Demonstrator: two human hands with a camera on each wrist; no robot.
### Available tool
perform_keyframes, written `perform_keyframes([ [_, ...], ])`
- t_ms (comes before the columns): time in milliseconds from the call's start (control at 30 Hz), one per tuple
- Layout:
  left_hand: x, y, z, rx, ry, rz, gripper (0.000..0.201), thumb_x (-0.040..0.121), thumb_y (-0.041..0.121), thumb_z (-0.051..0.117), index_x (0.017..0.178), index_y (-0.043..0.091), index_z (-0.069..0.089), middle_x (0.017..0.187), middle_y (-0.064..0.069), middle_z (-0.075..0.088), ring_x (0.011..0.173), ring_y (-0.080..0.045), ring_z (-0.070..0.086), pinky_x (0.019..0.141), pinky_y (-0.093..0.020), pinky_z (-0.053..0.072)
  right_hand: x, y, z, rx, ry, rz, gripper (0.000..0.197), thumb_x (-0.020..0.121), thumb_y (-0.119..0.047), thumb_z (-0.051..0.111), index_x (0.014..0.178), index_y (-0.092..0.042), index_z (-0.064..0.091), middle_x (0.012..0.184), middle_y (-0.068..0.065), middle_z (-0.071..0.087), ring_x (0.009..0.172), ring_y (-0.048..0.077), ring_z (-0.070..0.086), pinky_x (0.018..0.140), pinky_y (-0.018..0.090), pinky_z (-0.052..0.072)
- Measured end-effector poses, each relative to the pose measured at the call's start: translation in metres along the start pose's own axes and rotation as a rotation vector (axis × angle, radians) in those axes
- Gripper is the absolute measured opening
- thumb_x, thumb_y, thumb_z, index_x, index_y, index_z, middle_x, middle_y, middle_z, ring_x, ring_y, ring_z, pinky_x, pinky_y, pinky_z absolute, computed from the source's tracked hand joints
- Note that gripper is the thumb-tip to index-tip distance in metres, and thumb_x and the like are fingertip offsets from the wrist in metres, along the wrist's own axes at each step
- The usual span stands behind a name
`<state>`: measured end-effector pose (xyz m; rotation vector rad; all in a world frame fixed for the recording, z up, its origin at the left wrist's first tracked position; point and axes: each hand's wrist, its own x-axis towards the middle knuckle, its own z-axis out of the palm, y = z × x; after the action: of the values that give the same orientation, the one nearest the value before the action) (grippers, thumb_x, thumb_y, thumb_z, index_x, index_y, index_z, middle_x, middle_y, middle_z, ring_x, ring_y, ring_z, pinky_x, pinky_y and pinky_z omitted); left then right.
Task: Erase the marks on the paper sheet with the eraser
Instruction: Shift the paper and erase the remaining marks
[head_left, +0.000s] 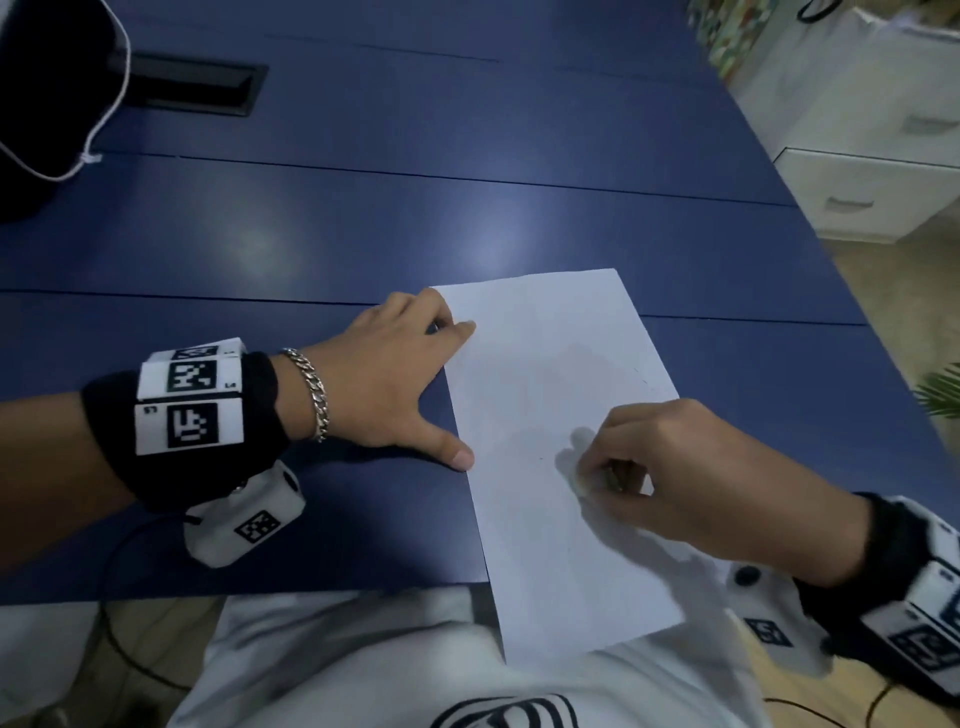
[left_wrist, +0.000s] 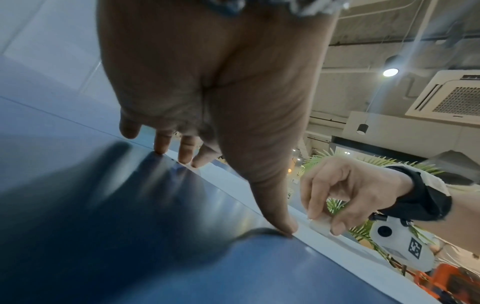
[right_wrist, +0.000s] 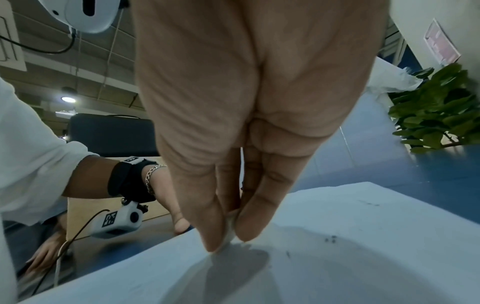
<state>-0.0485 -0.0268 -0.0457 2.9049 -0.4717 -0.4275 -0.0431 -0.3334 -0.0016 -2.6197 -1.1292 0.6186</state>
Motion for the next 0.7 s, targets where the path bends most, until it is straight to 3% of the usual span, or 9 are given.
perform_keyframes([
  [67,0.004,0.003,0.001,-0.008,-0.012,-0.035,0.146,0.051,0.104,0.062,0.164,0.022,0.021,0.155,-0.002,0.024,0.146,-0.029,0.026,0.124,-0.045,0.028,0.002,-0.002,-0.005,-0.004,-0.053,0.009,0.006,0.092,-0.030,0.068,0.088,-0.028,0.072,0.088,-0.012,0.064,0.081,0.008,0.064,0.072,0.030,0.056],
  [133,0.007,0.007,0.002,0.028,-0.112,-0.075,0.160,0.047,0.109,0.056,0.168,0.020,0.000,0.174,-0.002,-0.004,0.162,-0.031,-0.003,0.130,-0.058,0.010,0.010,-0.006,-0.014,-0.031,-0.109,-0.002,0.005,0.092,-0.030,0.067,0.089,-0.028,0.071,0.088,-0.013,0.065,0.082,0.006,0.062,0.073,0.030,0.057],
  [200,0.008,0.011,0.003,0.055,-0.209,-0.098,0.166,0.047,0.110,0.054,0.166,0.021,-0.020,0.173,0.000,-0.028,0.160,-0.031,-0.026,0.128,-0.066,-0.002,0.024,-0.008,-0.022,-0.040,-0.103,-0.044,0.005,0.091,-0.029,0.070,0.093,-0.029,0.074,0.090,-0.014,0.067,0.082,0.004,0.062,0.074,0.024,0.055],
  [267,0.008,0.015,0.004,0.061,-0.258,-0.110,0.169,0.045,0.110,0.054,0.162,0.021,-0.030,0.168,0.002,-0.040,0.156,-0.031,-0.035,0.126,-0.068,-0.008,0.046,-0.010,-0.028,-0.046,-0.043,-0.092,0.010,0.091,-0.028,0.073,0.100,-0.029,0.077,0.093,-0.014,0.071,0.079,0.004,0.061,0.073,0.014,0.049],
  [333,0.007,0.015,0.005,0.065,-0.270,-0.120,0.171,0.044,0.111,0.053,0.159,0.022,-0.035,0.166,0.004,-0.045,0.153,-0.029,-0.040,0.124,-0.069,-0.010,0.070,-0.013,-0.028,-0.071,0.032,-0.146,0.013,0.092,-0.027,0.073,0.103,-0.025,0.078,0.094,-0.010,0.074,0.079,0.008,0.062,0.074,0.016,0.046],
  [400,0.007,0.015,0.005,0.070,-0.283,-0.127,0.171,0.043,0.112,0.053,0.158,0.023,-0.037,0.164,0.005,-0.047,0.152,-0.029,-0.042,0.123,-0.071,-0.011,0.090,-0.015,-0.026,-0.082,0.089,-0.181,0.011,0.091,-0.026,0.072,0.100,-0.022,0.078,0.090,-0.007,0.075,0.079,0.016,0.065,0.076,0.025,0.047],
  [567,0.006,0.015,0.006,0.076,-0.285,-0.125,0.173,0.039,0.113,0.050,0.157,0.024,-0.039,0.163,0.006,-0.048,0.152,-0.029,-0.042,0.122,-0.073,-0.010,0.115,-0.020,-0.020,-0.183,0.159,-0.164,0.013,0.087,-0.018,0.062,0.077,-0.014,0.069,0.069,0.001,0.066,0.065,0.025,0.056,0.066,0.035,0.044],
  [633,0.006,0.015,0.006,0.072,-0.286,-0.127,0.173,0.039,0.114,0.050,0.158,0.023,-0.037,0.163,0.006,-0.048,0.152,-0.029,-0.042,0.122,-0.073,-0.010,0.107,-0.024,-0.016,-0.200,0.084,-0.229,0.015,0.086,-0.024,0.062,0.076,-0.017,0.070,0.070,0.000,0.066,0.063,0.023,0.056,0.067,0.035,0.048],
  [700,0.005,0.016,0.005,0.070,-0.296,-0.128,0.173,0.039,0.113,0.050,0.158,0.023,-0.037,0.163,0.005,-0.048,0.152,-0.029,-0.042,0.122,-0.073,-0.010,0.094,-0.032,-0.012,-0.148,-0.085,-0.304,0.014,0.085,-0.031,0.066,0.079,-0.021,0.074,0.072,-0.003,0.070,0.064,0.016,0.061,0.067,0.028,0.050],
])
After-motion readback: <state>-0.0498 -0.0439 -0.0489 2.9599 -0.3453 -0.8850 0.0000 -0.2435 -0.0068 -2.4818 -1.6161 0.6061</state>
